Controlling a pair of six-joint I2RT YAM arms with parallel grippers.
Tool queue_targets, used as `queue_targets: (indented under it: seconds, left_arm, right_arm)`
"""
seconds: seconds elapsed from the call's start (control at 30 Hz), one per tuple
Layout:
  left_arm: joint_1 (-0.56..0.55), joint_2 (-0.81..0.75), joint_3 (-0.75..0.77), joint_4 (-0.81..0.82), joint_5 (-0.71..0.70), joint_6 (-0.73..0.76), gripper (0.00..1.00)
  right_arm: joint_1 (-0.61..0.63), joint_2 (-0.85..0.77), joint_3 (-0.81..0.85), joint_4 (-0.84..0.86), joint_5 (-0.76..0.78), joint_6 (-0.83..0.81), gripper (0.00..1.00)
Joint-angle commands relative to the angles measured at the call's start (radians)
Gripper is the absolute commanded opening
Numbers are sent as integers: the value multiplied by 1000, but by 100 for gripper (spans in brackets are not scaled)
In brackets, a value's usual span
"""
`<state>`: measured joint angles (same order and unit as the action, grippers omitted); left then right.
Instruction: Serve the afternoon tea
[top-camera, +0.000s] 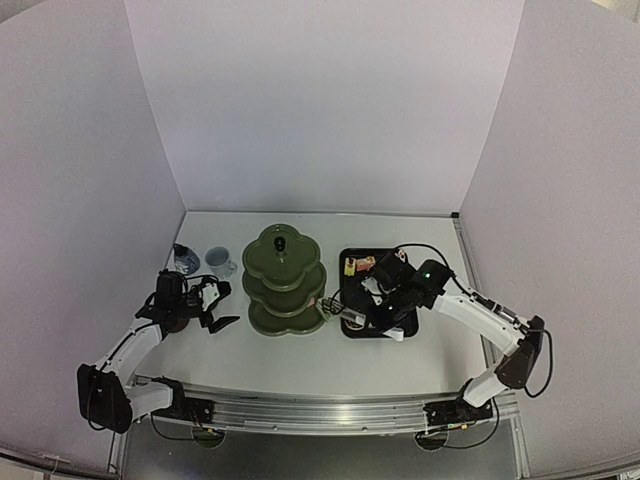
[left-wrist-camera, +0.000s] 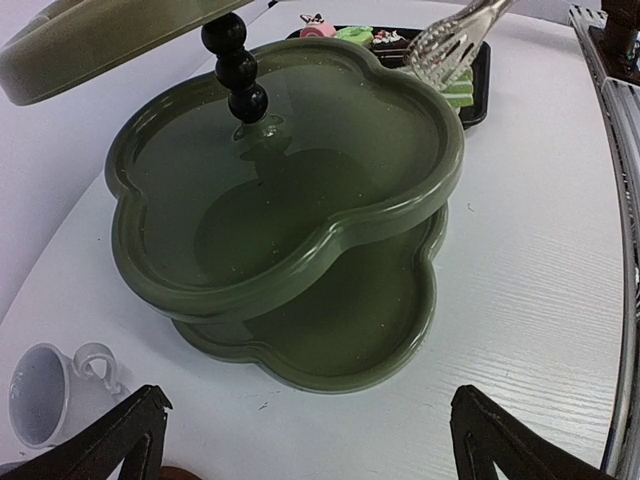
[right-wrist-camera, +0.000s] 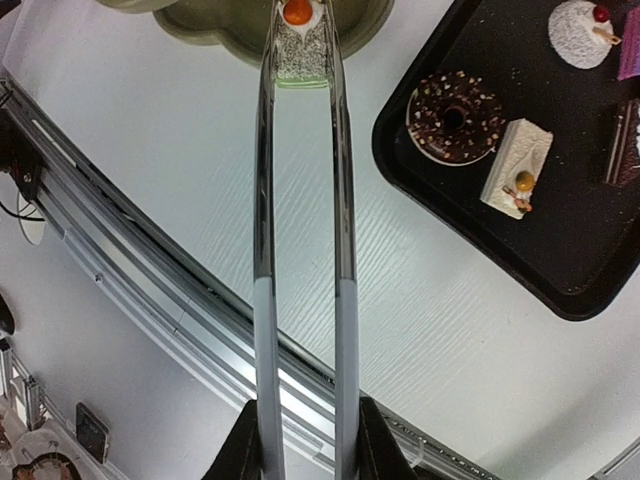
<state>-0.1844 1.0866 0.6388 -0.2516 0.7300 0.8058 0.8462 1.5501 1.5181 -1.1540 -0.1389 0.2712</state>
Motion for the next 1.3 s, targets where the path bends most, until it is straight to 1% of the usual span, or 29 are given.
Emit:
queue_targets:
  seconds: [0.0, 0.13, 0.2, 0.3, 0.4, 0.67, 0.8, 1.1, 1.2, 1.27]
  left_arm:
    - [-3, -2, 6, 18, 4, 6, 99]
    - [-3, -5, 7, 14, -1, 12, 99]
    - [-3, -8, 6, 14, -1, 12, 99]
    - [-3, -17, 1, 11, -6, 12, 99]
    - [-3, -23, -5, 8, -10, 15, 99]
    - [-3, -25, -15, 19, -10, 17, 99]
    - [-3, -25, -18, 26, -9, 16, 99]
    - [-3, -30, -27, 27, -18, 15, 99]
    - [-3, -32, -30, 31, -19, 14, 99]
    - [-3, -33, -31, 31, -20, 12, 99]
  right_arm:
    - [22, 77, 27, -4, -134, -28, 0]
    - [45, 146, 70, 13, -110, -62, 0]
    - [52, 164, 84, 42, -90, -68, 0]
    - [62, 165, 71, 132, -59, -68, 0]
    - [64, 178, 70, 169, -16, -71, 0]
    - [66, 247, 105, 209, 92, -130, 0]
    - [66, 284, 133, 233, 94, -149, 0]
    - [75, 337, 141, 251, 110, -167, 0]
    - [77, 350, 140, 252, 115, -170, 4]
    - [78, 355, 142, 252, 118, -168, 10]
